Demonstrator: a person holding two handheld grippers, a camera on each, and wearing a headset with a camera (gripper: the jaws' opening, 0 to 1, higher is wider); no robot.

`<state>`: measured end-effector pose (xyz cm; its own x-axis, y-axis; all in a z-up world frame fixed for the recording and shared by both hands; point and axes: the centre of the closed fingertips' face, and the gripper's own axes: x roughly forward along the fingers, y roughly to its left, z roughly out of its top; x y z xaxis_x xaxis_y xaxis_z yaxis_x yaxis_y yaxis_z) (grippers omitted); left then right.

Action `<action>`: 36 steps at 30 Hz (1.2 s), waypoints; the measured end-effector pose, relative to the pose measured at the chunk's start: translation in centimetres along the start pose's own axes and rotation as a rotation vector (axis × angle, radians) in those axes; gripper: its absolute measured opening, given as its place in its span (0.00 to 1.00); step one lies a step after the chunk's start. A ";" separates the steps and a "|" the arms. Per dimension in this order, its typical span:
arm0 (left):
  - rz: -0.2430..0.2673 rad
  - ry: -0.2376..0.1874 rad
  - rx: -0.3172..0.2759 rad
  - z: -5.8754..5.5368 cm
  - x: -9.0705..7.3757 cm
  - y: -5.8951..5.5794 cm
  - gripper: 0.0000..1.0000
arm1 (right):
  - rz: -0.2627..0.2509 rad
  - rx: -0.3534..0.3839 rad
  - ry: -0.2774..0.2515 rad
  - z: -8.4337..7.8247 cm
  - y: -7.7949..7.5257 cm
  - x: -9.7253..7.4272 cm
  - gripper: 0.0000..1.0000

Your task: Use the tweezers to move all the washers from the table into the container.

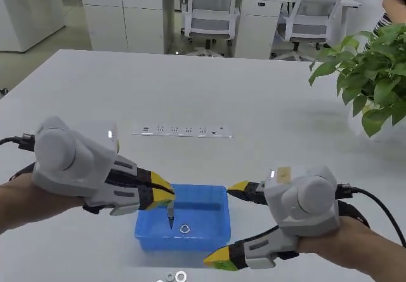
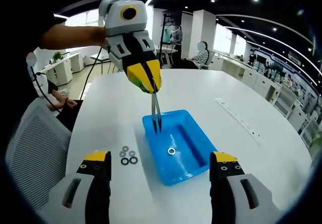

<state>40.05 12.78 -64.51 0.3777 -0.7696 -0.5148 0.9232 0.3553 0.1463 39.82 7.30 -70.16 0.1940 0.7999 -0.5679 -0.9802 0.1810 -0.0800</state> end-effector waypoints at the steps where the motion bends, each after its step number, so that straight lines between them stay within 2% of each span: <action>1: 0.000 0.001 0.004 0.1 -0.1 -0.1 0.05 | -0.005 -0.002 -0.003 -0.1 0.0 -0.1 0.86; 3: -0.010 0.000 0.006 0.3 -0.2 -0.5 0.05 | -0.015 -0.002 -0.026 -0.1 0.0 -0.4 0.91; 10: -0.029 -0.005 0.019 0.9 0.0 -1.4 0.05 | -0.016 0.022 -0.031 -0.4 0.5 -0.7 1.00; 19: -0.044 -0.015 0.016 1.3 -0.2 -2.3 0.05 | -0.011 0.043 -0.035 -1.0 1.6 -1.0 1.00; 24: -0.061 -0.014 0.016 1.1 0.1 -3.3 0.05 | -0.008 0.047 -0.021 -1.7 2.3 -1.1 1.00; 36: -0.098 -0.004 0.008 0.1 0.8 -5.4 0.05 | 0.005 0.036 -0.021 -2.2 3.2 -1.1 1.00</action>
<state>35.37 10.19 -65.60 0.2862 -0.8026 -0.5233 0.9562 0.2741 0.1026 36.42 5.76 -71.58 0.1905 0.8128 -0.5506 -0.9792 0.1974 -0.0474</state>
